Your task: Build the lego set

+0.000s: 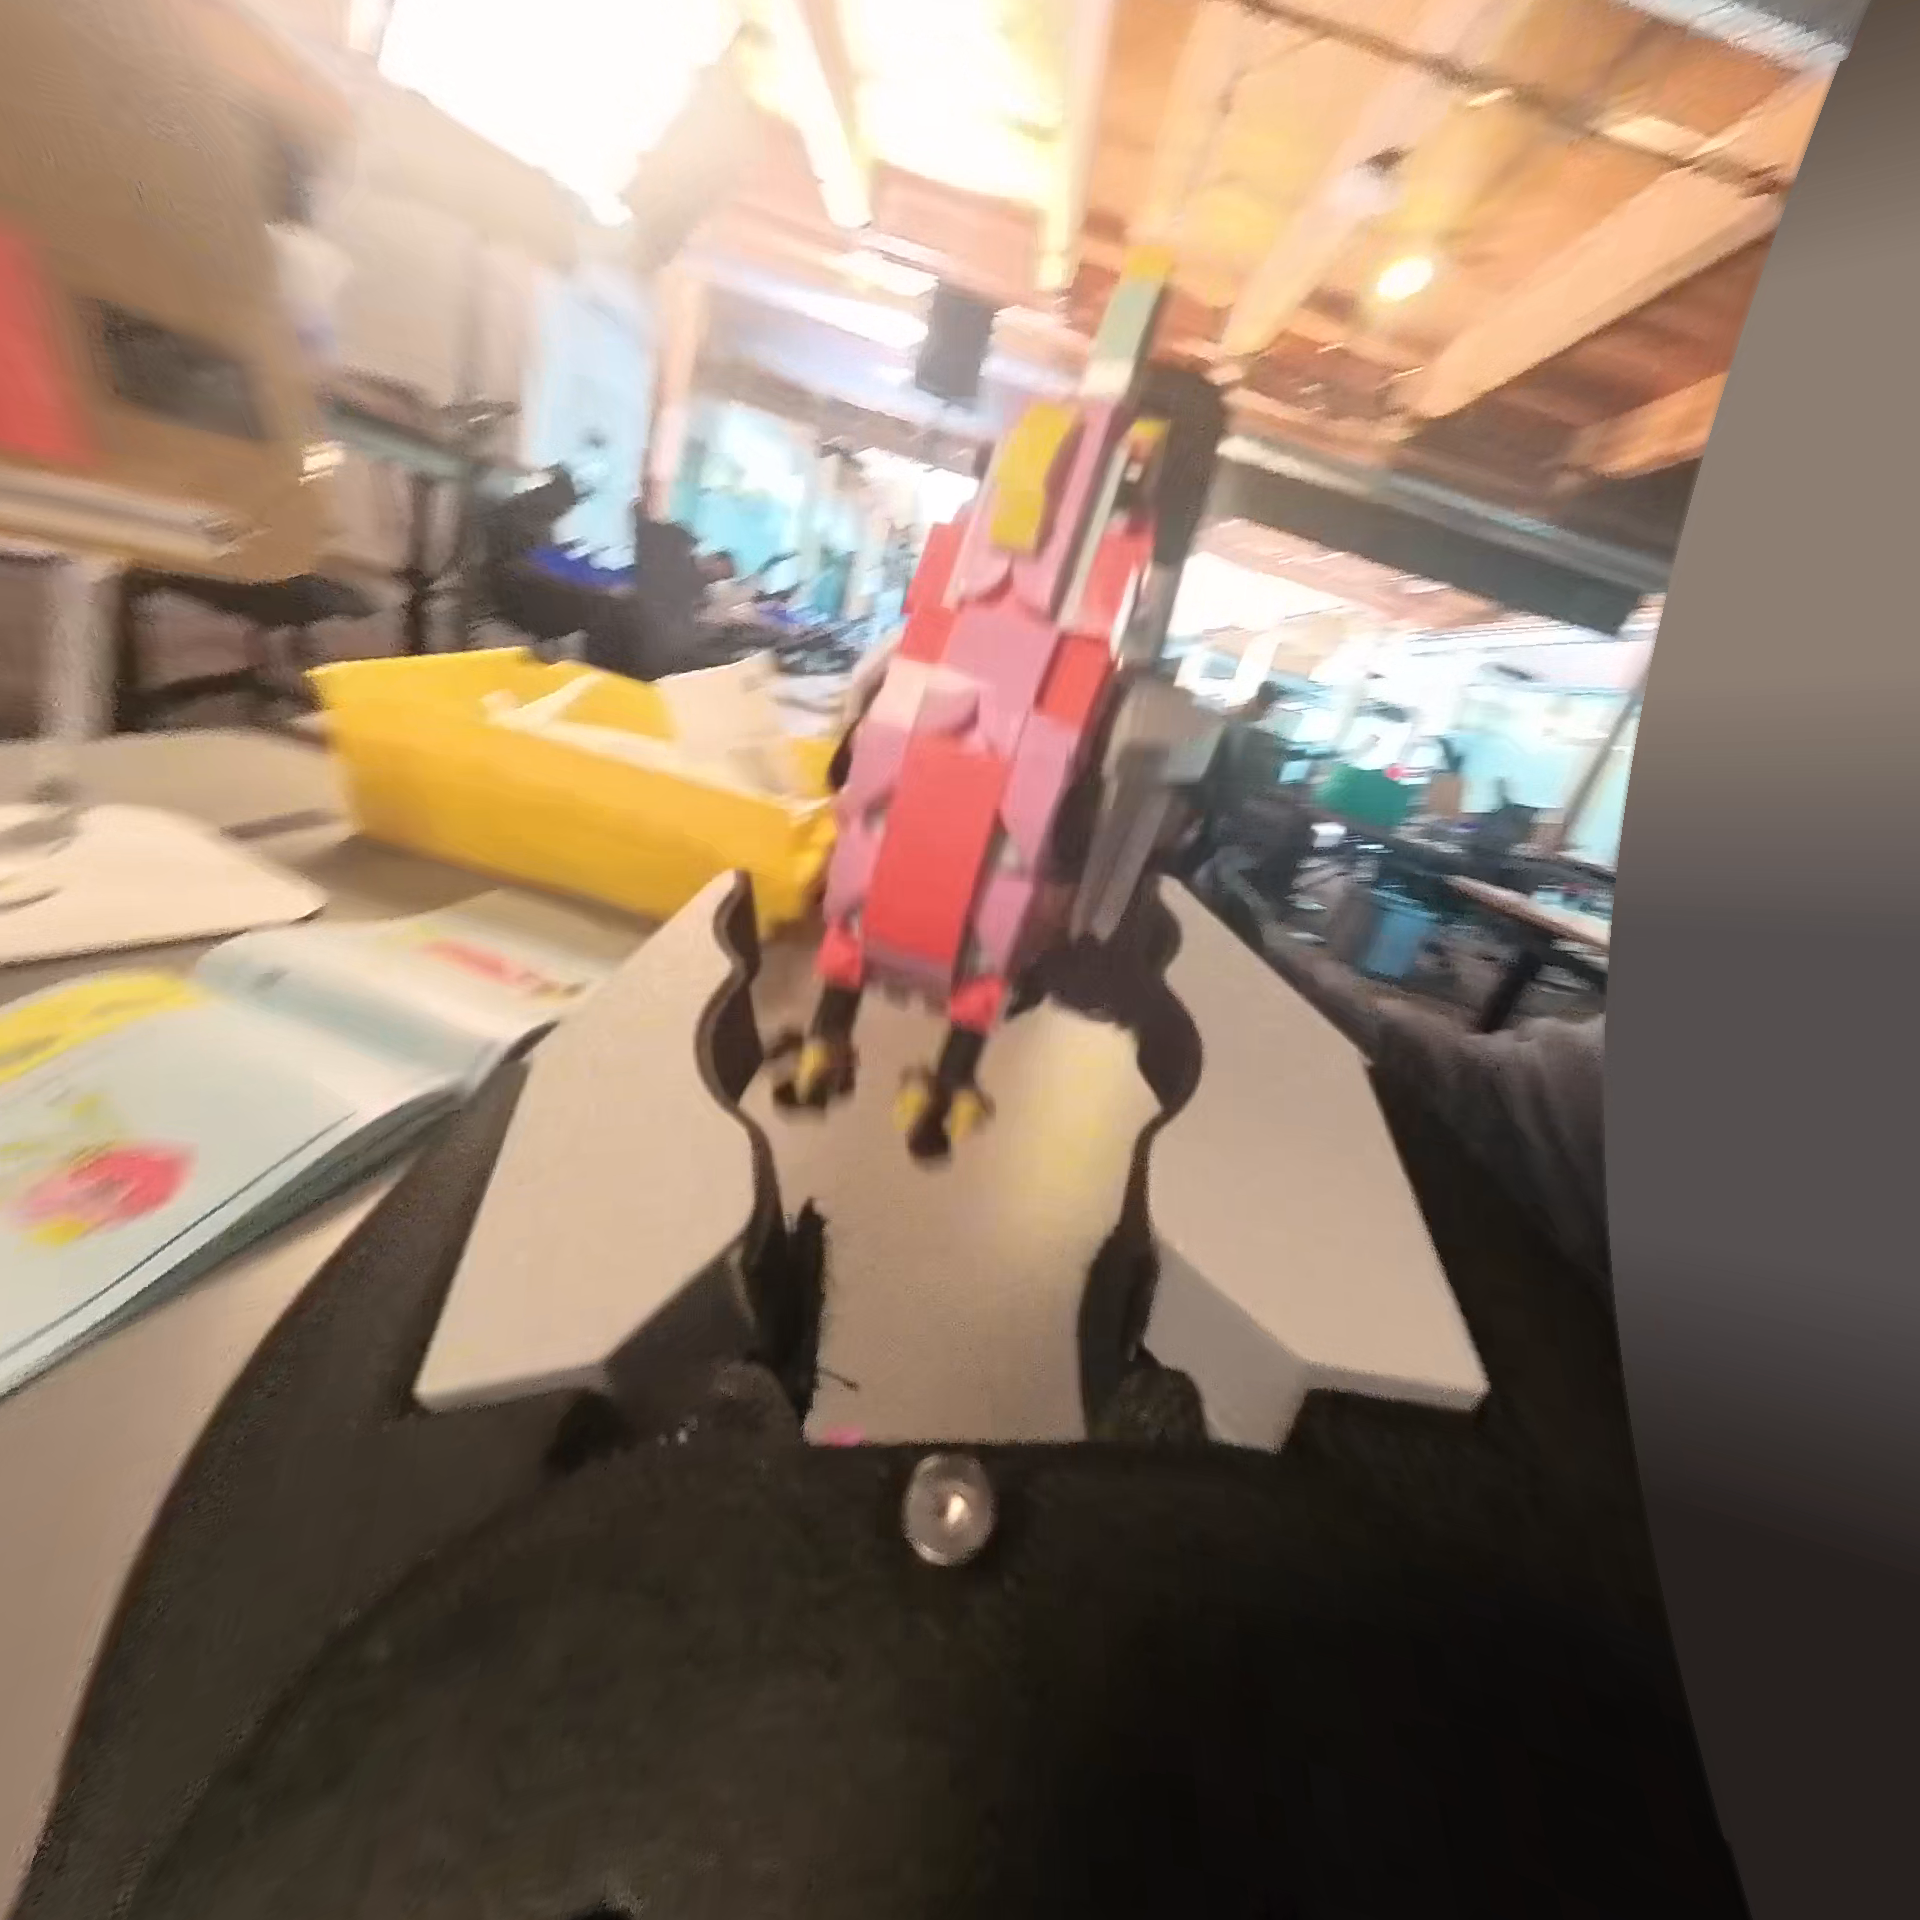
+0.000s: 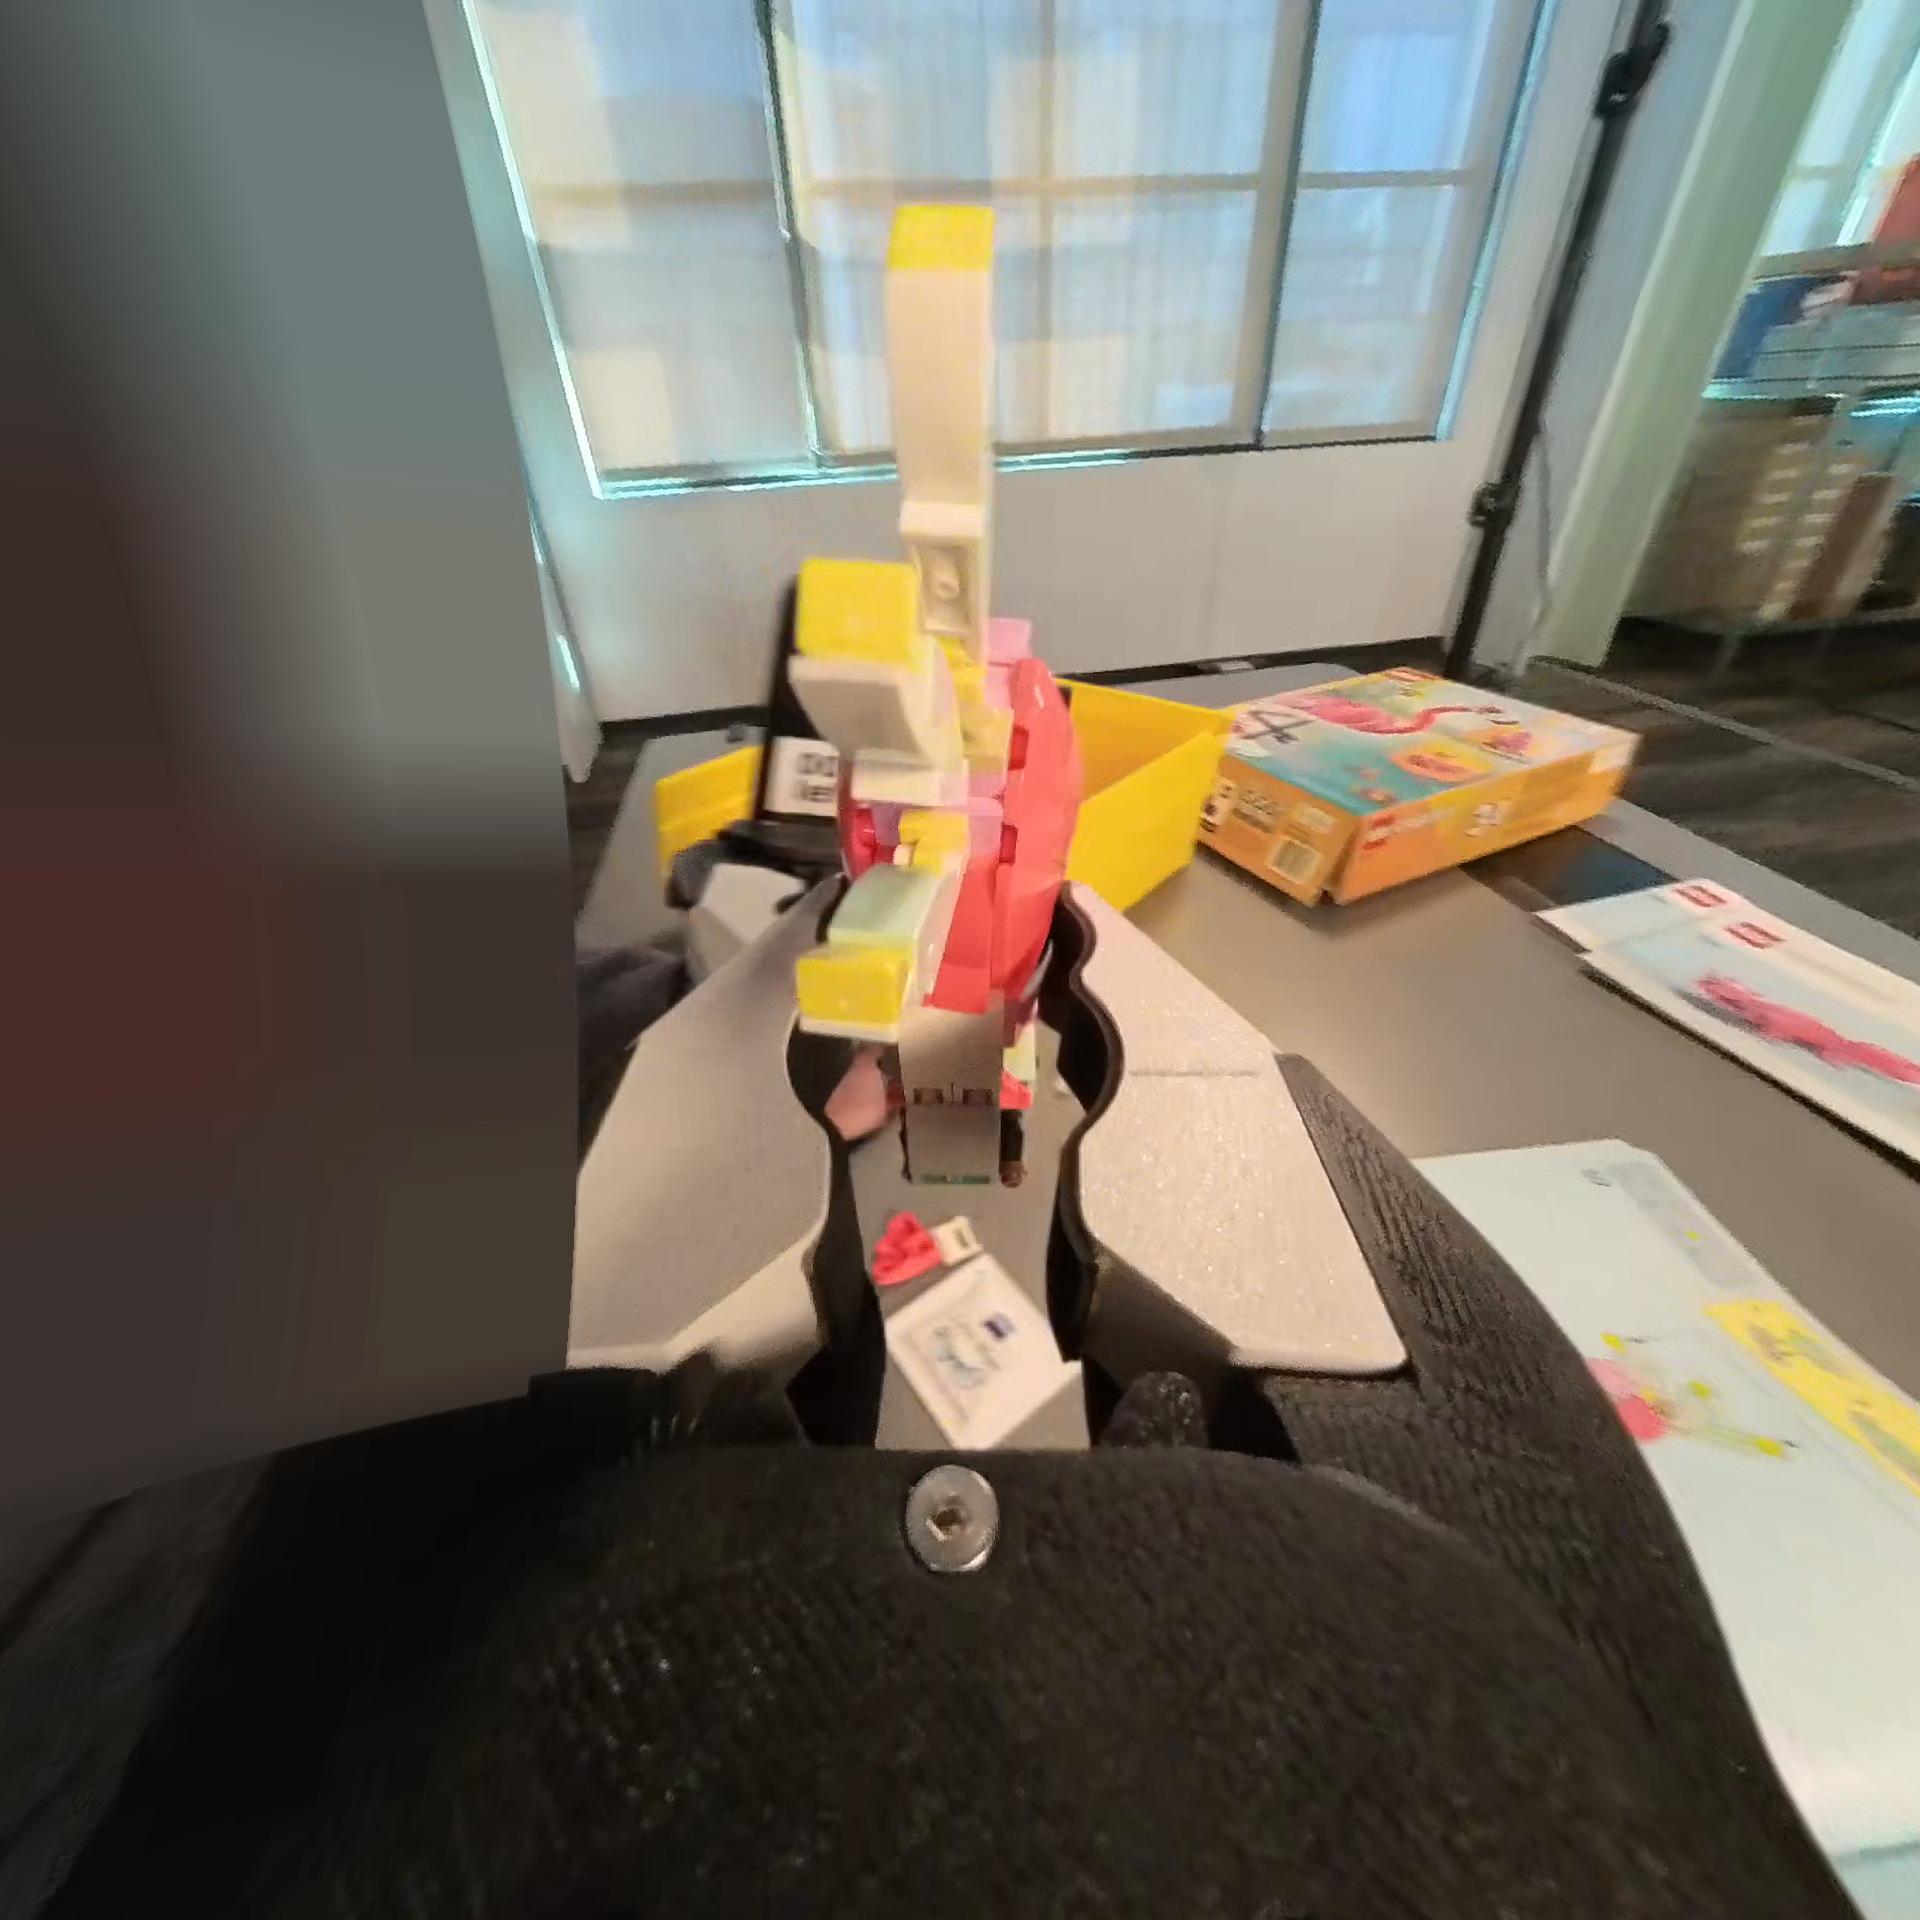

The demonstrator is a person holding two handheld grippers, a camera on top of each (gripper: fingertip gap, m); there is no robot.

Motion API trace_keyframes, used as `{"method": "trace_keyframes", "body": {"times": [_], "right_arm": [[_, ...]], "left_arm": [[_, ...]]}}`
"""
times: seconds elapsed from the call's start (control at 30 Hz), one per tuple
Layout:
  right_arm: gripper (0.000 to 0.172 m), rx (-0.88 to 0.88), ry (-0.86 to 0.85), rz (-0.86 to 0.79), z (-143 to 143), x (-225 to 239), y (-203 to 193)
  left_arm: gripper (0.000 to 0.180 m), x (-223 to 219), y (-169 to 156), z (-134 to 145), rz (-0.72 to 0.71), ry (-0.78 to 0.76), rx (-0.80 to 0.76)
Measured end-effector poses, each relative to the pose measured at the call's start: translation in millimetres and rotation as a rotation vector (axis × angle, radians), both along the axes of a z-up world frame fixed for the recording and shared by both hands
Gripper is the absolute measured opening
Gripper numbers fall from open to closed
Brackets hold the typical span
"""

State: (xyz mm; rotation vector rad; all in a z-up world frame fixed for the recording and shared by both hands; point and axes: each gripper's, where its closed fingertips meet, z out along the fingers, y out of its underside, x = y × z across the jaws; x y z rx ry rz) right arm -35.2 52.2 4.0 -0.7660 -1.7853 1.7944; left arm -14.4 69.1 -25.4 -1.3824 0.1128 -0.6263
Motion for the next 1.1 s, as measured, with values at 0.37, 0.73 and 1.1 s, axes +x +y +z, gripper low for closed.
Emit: {"method": "trace_keyframes", "body": {"times": [0.37,0.73,1.1], "right_arm": [[0.036,0.119,-0.141,-0.075,-59.1,-169.4,12.0],[0.036,0.271,-0.222,0.002,-124.6,-247.2,-22.0],[0.057,0.232,-0.192,0.000,-119.5,-250.9,-22.1]], "left_arm": [[0.053,-6.7,-21.9,-43.9,0.348,0.480,0.030],[0.053,-10.9,-18.3,-49.3,0.272,0.366,0.011],[0.053,-10.3,-17.2,-50.1,0.251,0.345,0.006]]}}
